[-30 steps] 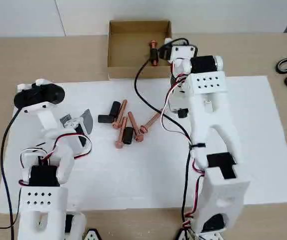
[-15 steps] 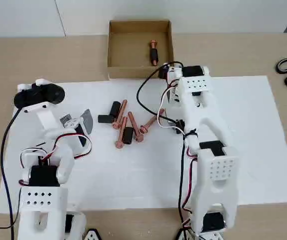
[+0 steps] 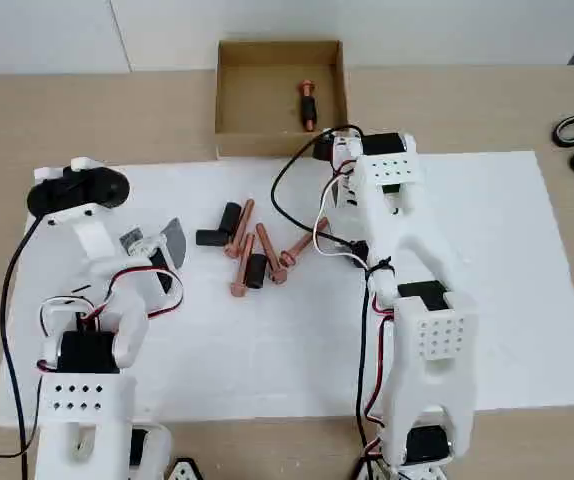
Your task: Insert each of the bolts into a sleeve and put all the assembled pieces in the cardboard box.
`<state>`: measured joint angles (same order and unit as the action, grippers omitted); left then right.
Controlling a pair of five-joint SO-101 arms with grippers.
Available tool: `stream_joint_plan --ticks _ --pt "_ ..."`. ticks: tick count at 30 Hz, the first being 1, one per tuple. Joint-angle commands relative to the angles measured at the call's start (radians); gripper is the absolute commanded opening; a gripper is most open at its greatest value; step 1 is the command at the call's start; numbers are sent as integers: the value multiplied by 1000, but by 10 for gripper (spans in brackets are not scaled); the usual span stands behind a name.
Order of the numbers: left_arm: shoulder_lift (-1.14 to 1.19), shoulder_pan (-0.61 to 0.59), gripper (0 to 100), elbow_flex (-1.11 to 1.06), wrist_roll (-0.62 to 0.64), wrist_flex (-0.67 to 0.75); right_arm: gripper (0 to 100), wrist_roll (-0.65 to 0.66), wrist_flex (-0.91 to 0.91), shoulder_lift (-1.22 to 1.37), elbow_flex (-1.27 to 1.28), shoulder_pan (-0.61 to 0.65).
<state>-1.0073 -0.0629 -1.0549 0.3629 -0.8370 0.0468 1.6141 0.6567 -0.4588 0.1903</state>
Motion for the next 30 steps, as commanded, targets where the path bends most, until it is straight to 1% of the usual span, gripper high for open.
stream_joint_plan --ticks 1,11,25,30 --pt "-23 6 179 5 -9 23 130 26 -1 -7 -25 -8" --pt "-23 6 179 5 -9 23 130 32 -4 -82 -31 -7" --pt "-23 9 179 5 -9 21 130 28 -76 -77 -25 -4" --pt "-23 9 179 5 -9 21 130 26 -76 -7 -25 -4"
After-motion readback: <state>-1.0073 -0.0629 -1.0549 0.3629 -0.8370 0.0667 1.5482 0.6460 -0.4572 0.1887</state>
